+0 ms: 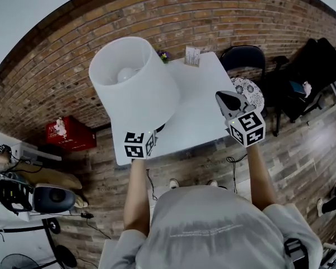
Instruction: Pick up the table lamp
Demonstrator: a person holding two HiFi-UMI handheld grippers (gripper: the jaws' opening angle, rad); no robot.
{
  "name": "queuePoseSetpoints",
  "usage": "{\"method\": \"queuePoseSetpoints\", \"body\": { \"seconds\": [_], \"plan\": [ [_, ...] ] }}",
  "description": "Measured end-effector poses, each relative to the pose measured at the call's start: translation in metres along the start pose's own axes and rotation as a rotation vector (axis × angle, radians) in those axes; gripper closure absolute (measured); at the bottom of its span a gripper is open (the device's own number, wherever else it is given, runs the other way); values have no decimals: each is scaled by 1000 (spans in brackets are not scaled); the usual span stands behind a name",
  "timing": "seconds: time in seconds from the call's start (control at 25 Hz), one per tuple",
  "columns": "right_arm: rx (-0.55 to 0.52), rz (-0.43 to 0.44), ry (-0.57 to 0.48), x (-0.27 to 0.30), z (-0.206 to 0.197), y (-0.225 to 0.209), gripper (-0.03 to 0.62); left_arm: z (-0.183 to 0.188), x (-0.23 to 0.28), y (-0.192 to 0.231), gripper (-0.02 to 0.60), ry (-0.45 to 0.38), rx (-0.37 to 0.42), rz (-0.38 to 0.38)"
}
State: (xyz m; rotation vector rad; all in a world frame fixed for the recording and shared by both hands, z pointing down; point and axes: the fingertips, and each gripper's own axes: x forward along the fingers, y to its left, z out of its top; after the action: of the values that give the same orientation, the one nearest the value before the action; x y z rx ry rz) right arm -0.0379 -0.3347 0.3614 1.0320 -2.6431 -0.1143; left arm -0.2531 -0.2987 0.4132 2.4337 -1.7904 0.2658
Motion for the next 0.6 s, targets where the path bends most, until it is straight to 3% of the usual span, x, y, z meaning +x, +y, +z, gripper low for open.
{"method": "queuePoseSetpoints", "body": {
  "seconds": [0.6],
  "plan": [
    [-80, 38, -54, 5, 24, 4, 594, 34, -36, -2, 431, -33, 15, 101]
  ]
}}
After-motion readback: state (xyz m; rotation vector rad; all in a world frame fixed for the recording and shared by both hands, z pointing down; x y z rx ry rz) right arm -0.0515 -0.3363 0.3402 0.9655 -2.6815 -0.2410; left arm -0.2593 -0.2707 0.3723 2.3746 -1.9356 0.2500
